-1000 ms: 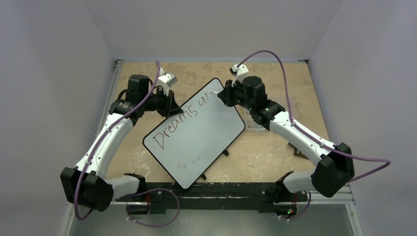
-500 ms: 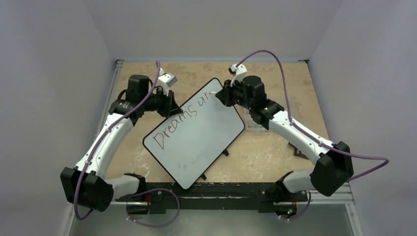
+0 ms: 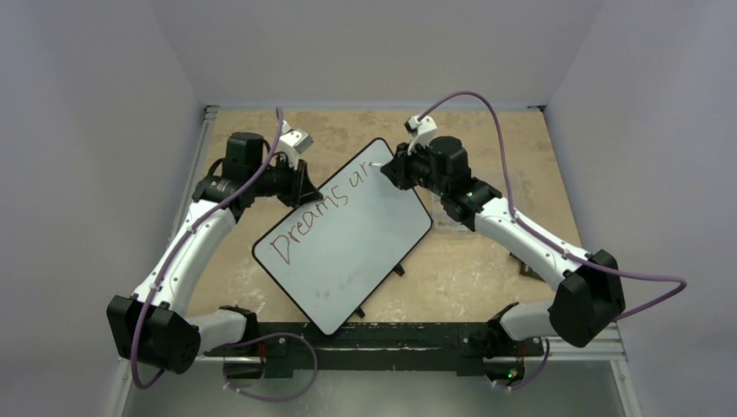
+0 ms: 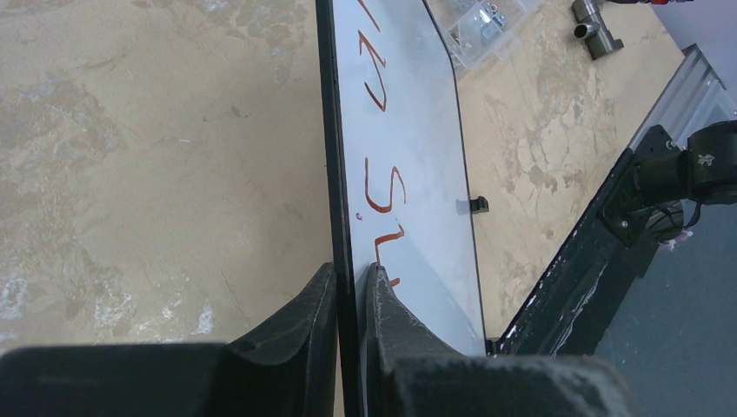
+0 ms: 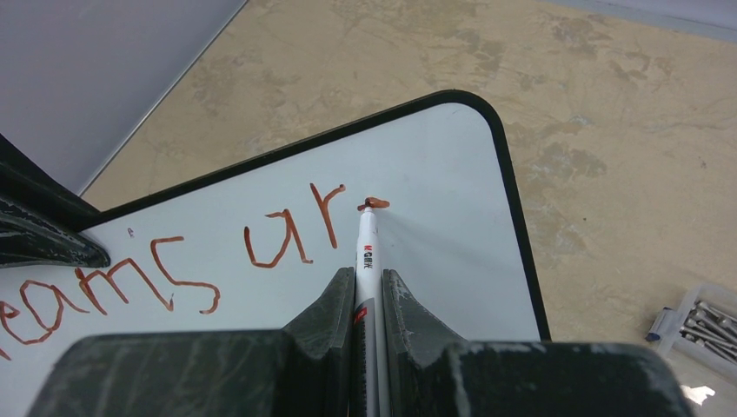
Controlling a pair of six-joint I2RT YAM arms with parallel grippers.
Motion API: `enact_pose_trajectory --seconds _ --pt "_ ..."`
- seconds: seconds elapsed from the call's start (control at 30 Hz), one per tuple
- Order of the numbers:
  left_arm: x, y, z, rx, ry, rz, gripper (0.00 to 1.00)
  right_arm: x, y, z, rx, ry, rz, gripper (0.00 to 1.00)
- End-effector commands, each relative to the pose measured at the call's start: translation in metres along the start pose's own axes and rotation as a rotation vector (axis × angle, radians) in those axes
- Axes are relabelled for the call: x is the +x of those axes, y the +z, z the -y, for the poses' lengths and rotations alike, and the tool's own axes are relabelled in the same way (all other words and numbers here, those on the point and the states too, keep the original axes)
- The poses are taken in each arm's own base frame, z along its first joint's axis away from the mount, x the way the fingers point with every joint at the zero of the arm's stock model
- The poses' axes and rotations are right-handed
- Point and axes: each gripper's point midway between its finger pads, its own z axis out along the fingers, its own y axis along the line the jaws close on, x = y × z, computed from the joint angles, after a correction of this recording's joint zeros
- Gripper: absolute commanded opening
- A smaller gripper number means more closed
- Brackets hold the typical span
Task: Write a sentence on the whiteboard
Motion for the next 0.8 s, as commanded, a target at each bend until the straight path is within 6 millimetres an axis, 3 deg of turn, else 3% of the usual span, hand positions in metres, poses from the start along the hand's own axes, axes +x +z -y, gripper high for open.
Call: enact_pose_trajectory --seconds 0.0,0.2,0.4,0.6,0.77 --pt "-0.013 -0.002 0.018 0.074 0.093 0.036 0.0 0.009 -0.004 -0.005 -0.035 0.017 -0.004 0.0" --pt "-0.013 -0.002 0.018 0.075 0.093 0.037 0.0 0.017 -0.009 -0.004 -0.035 0.025 -0.014 0.0" --pt "-0.013 -0.002 0.018 0.075 0.092 0.036 0.0 0.013 -0.011 0.013 0.068 0.025 -0.015 0.0" --pt "-0.013 -0.003 0.019 0.074 0.094 0.039 0.0 -0.01 -0.003 0.026 0.147 -0.002 0.0 0.0" --pt "-0.014 -0.004 0.02 0.075 0.098 0.043 0.0 -0.037 -0.003 0.02 0.128 -0.031 0.039 0.0"
